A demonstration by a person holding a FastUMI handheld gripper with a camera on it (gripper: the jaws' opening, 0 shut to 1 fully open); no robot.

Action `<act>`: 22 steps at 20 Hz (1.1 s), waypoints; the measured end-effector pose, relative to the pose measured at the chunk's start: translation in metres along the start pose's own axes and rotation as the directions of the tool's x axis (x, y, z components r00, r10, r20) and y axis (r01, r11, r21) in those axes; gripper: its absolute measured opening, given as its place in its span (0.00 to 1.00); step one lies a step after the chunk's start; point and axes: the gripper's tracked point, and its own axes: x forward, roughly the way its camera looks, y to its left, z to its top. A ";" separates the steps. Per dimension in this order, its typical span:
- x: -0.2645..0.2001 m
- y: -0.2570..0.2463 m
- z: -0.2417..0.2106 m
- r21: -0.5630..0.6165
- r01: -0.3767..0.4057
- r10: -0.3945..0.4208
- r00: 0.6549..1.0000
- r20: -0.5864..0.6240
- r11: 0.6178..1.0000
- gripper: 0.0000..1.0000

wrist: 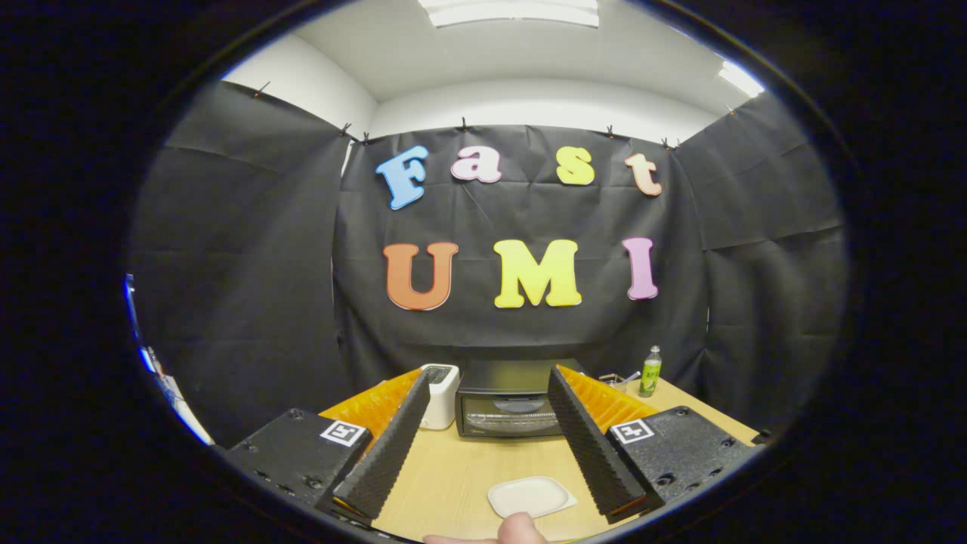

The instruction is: Open the toaster oven, put the food inside, and close the toaster oven door.

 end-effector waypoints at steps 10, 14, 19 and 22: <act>0.005 -0.001 -0.007 0.012 -0.004 0.005 1.000 -0.024 1.000 1.00; 0.005 -0.001 -0.004 0.009 0.009 -0.009 1.000 0.001 1.000 1.00; 0.006 -0.006 -0.001 0.016 0.029 -0.029 1.000 0.001 0.999 1.00; 0.005 -0.003 0.000 -0.007 0.025 -0.025 1.000 0.004 1.000 1.00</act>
